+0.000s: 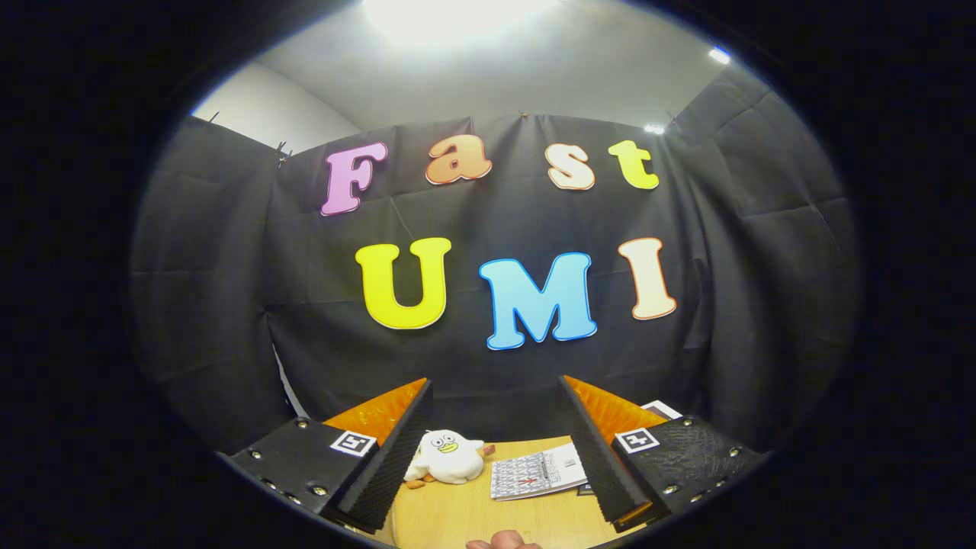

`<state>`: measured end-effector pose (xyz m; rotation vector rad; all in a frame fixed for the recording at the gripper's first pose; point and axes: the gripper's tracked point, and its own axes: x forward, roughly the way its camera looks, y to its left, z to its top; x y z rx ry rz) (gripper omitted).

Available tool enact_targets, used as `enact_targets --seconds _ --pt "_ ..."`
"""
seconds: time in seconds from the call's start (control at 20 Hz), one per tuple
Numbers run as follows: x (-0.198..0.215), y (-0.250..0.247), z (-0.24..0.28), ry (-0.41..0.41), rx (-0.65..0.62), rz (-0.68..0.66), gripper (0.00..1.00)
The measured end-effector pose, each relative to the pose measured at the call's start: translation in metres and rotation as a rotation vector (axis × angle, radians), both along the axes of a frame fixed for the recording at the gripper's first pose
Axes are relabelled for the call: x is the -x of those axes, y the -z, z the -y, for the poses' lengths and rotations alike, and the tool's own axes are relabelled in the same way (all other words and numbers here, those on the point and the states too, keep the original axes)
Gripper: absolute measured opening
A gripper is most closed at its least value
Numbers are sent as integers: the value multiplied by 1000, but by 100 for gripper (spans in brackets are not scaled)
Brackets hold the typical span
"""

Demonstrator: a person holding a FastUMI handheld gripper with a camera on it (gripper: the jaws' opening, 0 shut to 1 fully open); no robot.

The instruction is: Open the storage box then place both shoes into the box .Put the left shoe in first, then the right shoe, with the right side of both shoes facing outward in a uniform manner.

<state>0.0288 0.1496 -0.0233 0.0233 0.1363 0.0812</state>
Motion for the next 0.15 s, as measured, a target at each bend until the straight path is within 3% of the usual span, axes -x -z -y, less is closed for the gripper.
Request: enact_targets --seconds 0.15 --pt "8 1 12 34 36 7 99"
